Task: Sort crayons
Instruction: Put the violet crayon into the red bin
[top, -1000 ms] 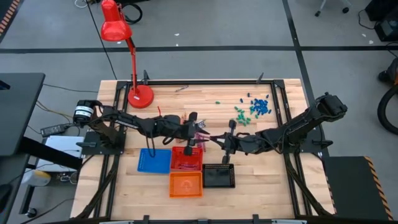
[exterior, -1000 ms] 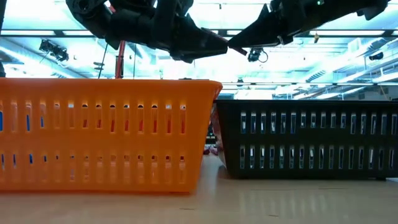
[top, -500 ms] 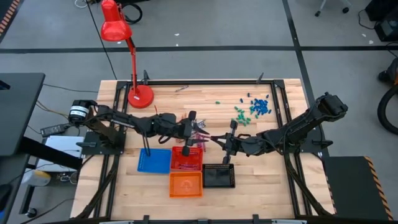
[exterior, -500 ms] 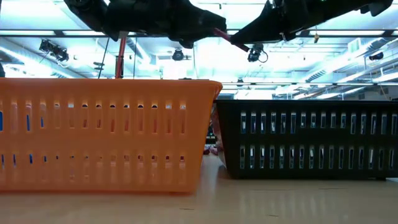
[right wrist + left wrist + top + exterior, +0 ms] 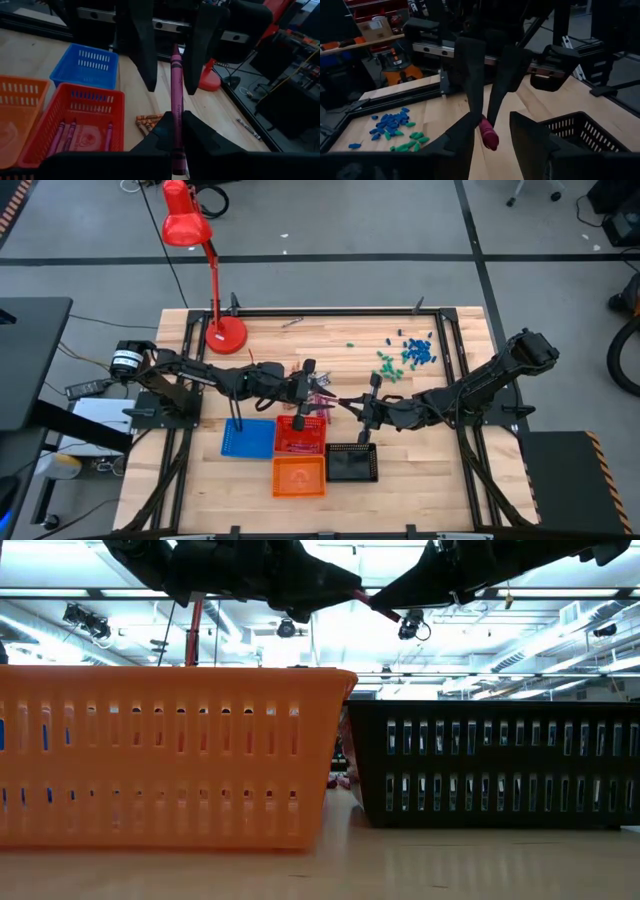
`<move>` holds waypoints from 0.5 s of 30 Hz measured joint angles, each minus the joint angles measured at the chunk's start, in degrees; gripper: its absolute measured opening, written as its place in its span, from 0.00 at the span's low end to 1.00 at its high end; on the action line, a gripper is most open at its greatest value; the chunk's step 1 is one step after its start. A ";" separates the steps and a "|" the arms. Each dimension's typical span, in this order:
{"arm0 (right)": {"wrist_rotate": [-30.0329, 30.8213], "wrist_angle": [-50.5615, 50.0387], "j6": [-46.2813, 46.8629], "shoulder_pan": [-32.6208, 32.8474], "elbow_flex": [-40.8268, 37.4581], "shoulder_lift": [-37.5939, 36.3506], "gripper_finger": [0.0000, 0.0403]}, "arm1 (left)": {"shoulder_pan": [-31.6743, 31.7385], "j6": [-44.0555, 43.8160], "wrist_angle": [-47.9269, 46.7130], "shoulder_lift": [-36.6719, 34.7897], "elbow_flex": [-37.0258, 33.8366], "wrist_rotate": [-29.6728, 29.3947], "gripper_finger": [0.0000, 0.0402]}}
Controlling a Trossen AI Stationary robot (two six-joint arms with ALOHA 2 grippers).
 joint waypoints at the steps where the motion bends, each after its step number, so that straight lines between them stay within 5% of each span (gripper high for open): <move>1: 0.00 -0.02 0.00 0.00 0.00 0.00 0.08 | 0.00 0.01 0.00 0.01 0.00 0.00 0.31; 10: 0.07 -0.04 0.95 -0.24 0.00 0.00 0.12 | 0.14 0.03 -0.04 0.03 0.00 -0.32 0.11; 15: 1.65 -0.73 3.07 -1.22 0.00 0.00 0.16 | 0.33 0.03 -0.32 0.03 0.00 -2.26 0.09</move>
